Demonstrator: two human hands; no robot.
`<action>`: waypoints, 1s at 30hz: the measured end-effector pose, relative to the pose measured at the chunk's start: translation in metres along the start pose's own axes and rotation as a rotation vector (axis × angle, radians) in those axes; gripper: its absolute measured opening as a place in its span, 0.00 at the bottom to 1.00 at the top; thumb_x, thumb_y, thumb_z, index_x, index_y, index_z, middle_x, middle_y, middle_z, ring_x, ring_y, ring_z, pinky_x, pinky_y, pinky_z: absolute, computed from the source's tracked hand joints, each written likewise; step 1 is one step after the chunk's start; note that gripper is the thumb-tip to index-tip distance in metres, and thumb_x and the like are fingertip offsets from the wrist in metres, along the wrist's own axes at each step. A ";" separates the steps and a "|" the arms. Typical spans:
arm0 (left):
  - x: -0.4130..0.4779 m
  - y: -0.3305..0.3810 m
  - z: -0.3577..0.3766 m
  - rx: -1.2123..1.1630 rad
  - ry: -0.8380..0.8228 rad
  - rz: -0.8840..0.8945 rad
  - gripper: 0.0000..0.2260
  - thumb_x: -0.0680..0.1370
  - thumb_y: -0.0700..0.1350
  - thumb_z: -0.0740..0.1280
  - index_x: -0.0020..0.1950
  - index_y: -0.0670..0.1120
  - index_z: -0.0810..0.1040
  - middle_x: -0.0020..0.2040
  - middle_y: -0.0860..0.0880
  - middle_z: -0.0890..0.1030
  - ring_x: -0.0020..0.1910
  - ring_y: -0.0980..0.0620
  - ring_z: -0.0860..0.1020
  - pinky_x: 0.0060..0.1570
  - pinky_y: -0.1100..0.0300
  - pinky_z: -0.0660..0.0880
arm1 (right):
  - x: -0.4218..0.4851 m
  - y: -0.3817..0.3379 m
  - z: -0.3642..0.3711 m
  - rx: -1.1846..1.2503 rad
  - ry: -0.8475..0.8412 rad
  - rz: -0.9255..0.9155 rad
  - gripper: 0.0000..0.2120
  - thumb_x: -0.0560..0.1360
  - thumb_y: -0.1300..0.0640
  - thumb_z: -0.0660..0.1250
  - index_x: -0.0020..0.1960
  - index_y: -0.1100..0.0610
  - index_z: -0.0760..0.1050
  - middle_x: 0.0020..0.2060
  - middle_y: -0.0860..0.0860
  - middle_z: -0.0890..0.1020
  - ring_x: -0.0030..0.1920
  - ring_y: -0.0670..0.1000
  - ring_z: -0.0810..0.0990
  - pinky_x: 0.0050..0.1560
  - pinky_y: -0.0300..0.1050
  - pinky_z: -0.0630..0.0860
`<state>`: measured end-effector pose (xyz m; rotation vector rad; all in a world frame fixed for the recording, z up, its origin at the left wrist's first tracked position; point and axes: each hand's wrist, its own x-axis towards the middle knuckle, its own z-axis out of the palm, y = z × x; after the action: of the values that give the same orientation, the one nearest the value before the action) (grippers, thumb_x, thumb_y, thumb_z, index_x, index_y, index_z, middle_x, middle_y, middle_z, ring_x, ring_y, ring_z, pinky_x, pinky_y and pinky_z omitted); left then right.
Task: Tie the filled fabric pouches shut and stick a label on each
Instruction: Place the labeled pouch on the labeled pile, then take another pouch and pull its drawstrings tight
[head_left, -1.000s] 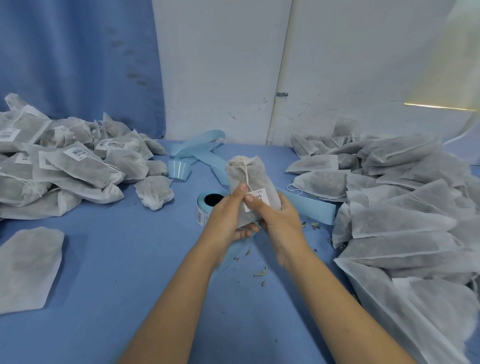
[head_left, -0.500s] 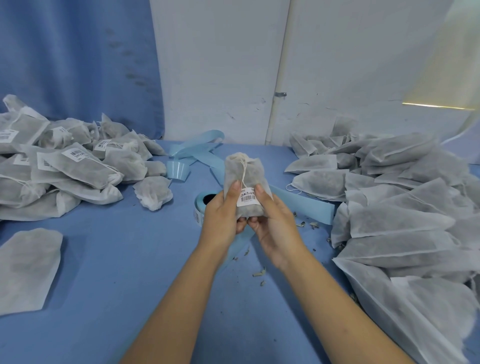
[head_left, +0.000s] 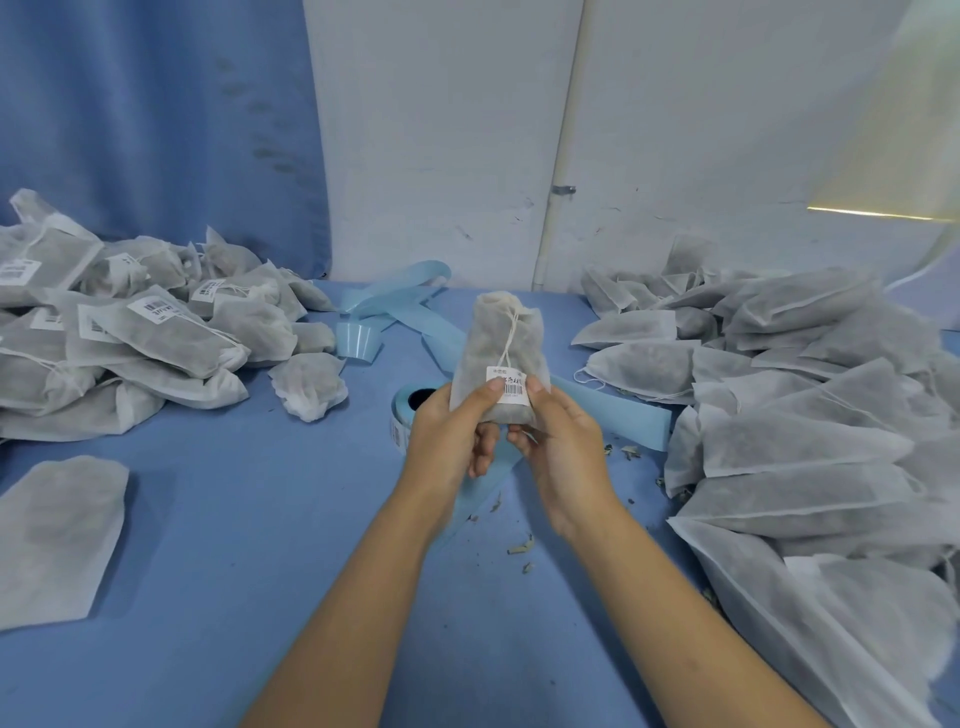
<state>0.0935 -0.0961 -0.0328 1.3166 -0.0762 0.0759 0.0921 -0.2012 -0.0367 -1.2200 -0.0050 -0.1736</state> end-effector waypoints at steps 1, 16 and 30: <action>0.000 0.002 0.000 -0.044 0.029 0.005 0.08 0.78 0.45 0.66 0.40 0.44 0.74 0.23 0.50 0.70 0.20 0.55 0.66 0.21 0.64 0.63 | 0.000 0.000 0.000 -0.004 0.011 0.007 0.09 0.80 0.58 0.61 0.47 0.58 0.78 0.38 0.51 0.80 0.35 0.46 0.76 0.38 0.35 0.74; 0.005 0.014 0.004 -0.627 -0.056 -0.007 0.17 0.80 0.35 0.56 0.68 0.46 0.68 0.62 0.56 0.79 0.58 0.55 0.80 0.52 0.58 0.76 | 0.004 0.001 -0.007 0.071 0.069 0.064 0.12 0.77 0.69 0.60 0.50 0.57 0.79 0.42 0.50 0.80 0.35 0.45 0.78 0.37 0.35 0.74; 0.030 0.008 0.070 -0.281 -0.094 -0.107 0.10 0.78 0.36 0.61 0.51 0.47 0.79 0.45 0.51 0.85 0.36 0.56 0.81 0.38 0.64 0.72 | 0.081 -0.033 -0.054 0.384 0.319 0.211 0.06 0.78 0.67 0.56 0.50 0.59 0.68 0.44 0.55 0.68 0.43 0.50 0.67 0.43 0.40 0.65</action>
<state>0.1216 -0.1613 -0.0049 1.0414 -0.0922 -0.0855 0.1623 -0.2729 -0.0172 -0.7931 0.3520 -0.1720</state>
